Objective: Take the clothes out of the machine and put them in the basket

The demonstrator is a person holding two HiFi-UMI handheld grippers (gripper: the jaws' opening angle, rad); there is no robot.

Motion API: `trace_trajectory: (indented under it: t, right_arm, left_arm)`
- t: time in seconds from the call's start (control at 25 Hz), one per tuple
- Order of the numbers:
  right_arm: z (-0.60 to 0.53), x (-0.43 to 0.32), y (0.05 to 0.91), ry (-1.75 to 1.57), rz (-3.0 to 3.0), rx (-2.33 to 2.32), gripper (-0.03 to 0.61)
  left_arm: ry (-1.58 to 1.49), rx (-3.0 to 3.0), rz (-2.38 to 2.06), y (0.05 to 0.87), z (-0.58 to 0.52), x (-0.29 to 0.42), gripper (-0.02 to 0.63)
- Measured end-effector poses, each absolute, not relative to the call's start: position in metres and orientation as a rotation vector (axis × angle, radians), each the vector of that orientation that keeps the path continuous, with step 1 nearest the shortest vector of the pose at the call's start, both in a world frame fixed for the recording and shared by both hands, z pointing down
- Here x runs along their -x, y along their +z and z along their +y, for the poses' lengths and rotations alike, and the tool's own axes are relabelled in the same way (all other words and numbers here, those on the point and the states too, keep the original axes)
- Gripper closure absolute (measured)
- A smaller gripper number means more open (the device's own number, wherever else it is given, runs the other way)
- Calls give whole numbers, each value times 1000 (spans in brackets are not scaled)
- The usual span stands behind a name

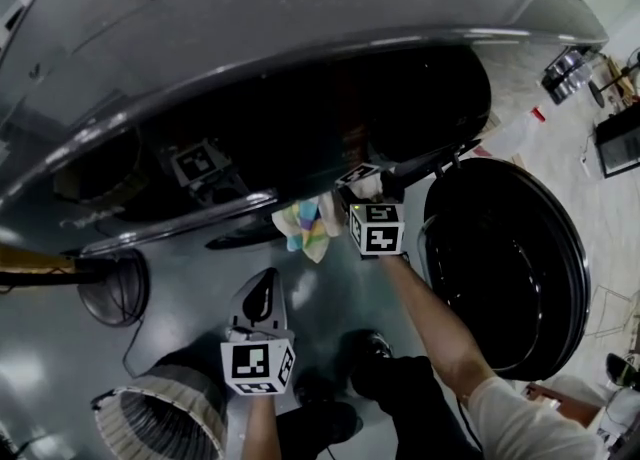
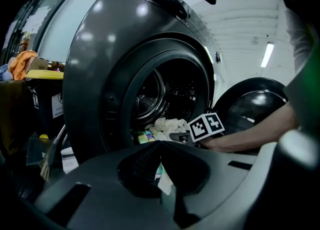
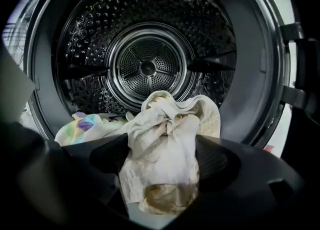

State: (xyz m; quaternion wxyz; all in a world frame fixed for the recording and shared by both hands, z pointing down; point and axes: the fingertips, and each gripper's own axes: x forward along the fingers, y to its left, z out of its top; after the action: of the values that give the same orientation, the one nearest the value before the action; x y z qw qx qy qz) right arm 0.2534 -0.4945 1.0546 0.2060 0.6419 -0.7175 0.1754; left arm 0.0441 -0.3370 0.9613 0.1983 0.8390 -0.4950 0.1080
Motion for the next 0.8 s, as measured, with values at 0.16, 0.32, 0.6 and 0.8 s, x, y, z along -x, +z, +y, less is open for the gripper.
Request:
trace_trajectory:
  t: [0.16, 0.32, 0.6, 0.8]
  right_arm:
    - [-491, -235, 1056, 583, -2030, -1712, 317]
    - [-490, -227, 1053, 573, -2052, -1670, 442]
    - [-482, -242, 1027, 562, -2066, -1675, 494]
    - [-460, -252, 979, 506, -2056, -1692, 494]
  left_arm:
    - [311, -2352, -1385, 963, -337, -45, 595]
    - [316, -2354, -1390, 958, -336, -44, 595]
    - [350, -2331, -1396, 942, -321, -37, 595]
    - [340, -2294, -1386, 913, -304, -43, 595]
